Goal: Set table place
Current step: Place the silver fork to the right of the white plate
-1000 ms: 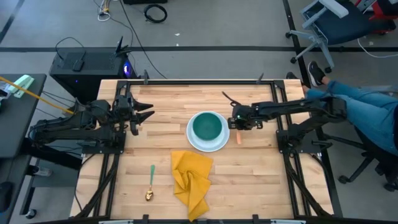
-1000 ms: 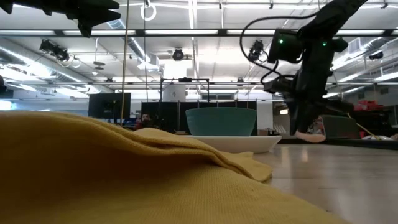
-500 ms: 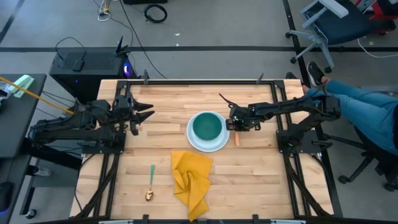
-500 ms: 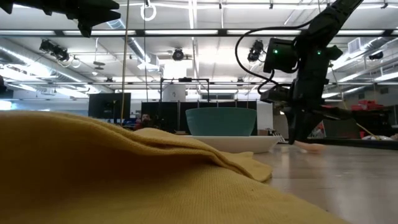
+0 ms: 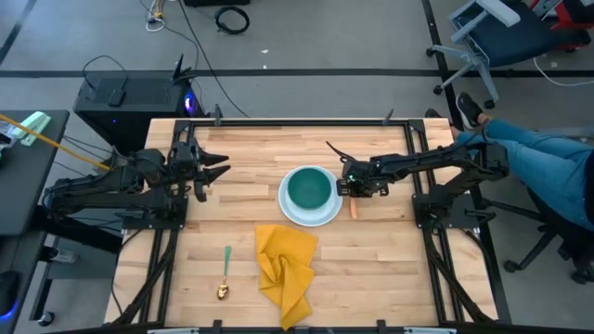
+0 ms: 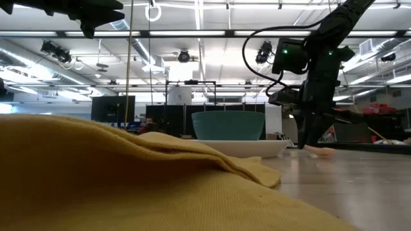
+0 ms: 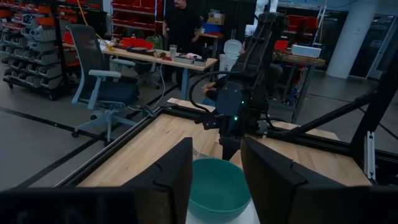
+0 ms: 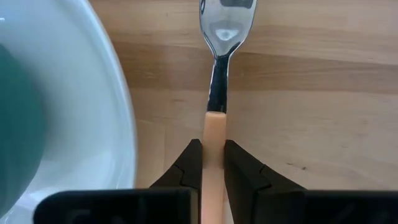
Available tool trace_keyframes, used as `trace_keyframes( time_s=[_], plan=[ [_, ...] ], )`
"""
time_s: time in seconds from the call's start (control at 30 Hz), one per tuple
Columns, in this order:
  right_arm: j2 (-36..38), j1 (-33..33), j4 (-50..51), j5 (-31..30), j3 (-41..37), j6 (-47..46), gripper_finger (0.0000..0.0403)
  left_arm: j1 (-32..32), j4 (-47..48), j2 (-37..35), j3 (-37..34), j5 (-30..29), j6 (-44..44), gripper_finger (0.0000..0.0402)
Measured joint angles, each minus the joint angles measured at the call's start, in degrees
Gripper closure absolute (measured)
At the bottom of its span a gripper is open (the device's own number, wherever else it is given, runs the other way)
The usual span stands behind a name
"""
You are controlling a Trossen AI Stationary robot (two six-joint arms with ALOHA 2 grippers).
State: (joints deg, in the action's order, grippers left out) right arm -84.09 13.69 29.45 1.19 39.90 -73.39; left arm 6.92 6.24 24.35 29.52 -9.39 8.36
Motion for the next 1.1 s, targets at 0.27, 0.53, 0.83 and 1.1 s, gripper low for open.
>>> trace_keyframes(
  time_s=[0.27, 0.53, 0.83, 1.1],
  plan=[
    [0.0, 0.02, 0.0, 0.0, 0.0, -0.02, 0.0346, 0.01, -0.02, -0.02, 0.0, 0.0, -0.01, 0.026],
    [0.02, 0.0, 0.0, 0.92, 0.0, -0.02, 0.0317, 0.0, -0.01, -0.01, 0.0, -0.01, 0.0, 0.0249],
    [0.04, 0.0, 0.0, 1.03, 0.02, 0.01, 0.0317, 0.0, -0.02, -0.01, 0.0, 0.0, 0.0, 0.0258],
    [0.04, 0.0, 0.02, 1.05, 0.02, 0.02, 0.0312, 0.0, -0.02, -0.01, 0.0, 0.0, 0.0, 0.0262]
  ],
)
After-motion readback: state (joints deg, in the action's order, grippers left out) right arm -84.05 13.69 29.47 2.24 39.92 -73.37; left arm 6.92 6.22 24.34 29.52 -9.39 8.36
